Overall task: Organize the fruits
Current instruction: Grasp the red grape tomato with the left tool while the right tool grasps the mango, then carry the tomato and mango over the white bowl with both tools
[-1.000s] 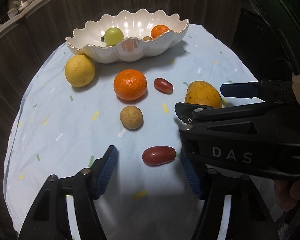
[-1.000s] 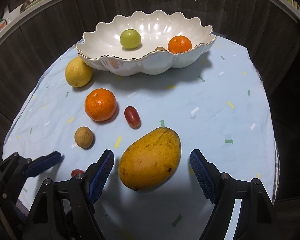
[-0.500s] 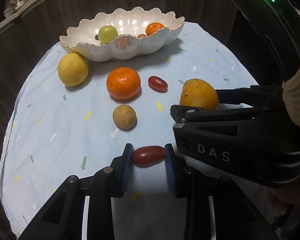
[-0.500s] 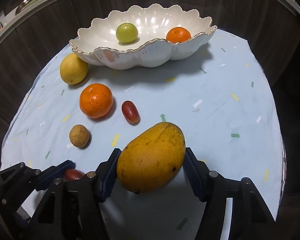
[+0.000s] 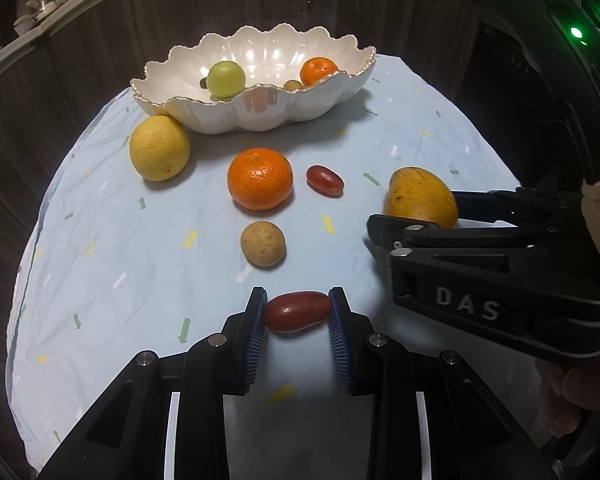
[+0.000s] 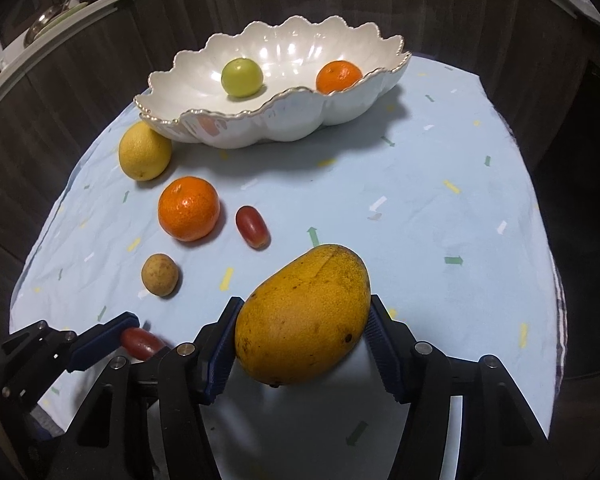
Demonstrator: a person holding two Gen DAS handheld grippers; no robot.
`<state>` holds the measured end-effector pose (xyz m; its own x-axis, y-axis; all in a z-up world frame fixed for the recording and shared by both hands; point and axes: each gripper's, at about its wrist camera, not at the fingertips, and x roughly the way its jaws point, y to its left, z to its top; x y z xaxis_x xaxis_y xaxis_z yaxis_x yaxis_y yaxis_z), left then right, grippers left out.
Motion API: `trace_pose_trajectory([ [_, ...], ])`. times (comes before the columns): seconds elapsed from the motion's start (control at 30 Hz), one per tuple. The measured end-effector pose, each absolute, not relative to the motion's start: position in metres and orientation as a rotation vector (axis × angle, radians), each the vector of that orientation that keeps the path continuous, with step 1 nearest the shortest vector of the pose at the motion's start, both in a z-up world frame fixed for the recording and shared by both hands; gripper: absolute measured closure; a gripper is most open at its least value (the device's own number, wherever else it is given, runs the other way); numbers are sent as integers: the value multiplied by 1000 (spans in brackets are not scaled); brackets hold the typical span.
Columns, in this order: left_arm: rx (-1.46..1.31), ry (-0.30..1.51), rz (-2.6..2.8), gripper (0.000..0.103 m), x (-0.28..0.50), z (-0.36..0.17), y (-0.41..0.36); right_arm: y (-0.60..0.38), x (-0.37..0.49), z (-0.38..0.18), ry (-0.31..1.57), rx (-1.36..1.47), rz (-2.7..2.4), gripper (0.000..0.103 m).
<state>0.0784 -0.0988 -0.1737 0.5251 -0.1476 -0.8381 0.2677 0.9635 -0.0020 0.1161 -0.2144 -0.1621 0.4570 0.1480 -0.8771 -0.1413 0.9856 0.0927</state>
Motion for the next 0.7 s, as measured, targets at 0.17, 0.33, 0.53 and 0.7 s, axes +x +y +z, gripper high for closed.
trace_pose_trajectory([
  [0.17,120,975,-243,72,78,-167,-94,-215,114,-151,1061,1,171,43],
  [0.33,98,961,-239,72,79,-157,-88,-212,112,-138,1040,2,173,43],
  [0.53,87,944,-218,72,80,-146,-78,-208,109,-123,1011,-14,167,43],
  [0.7,78,928,-207,72,82,-137,-70,-205,111,-113,994,-19,165,43],
])
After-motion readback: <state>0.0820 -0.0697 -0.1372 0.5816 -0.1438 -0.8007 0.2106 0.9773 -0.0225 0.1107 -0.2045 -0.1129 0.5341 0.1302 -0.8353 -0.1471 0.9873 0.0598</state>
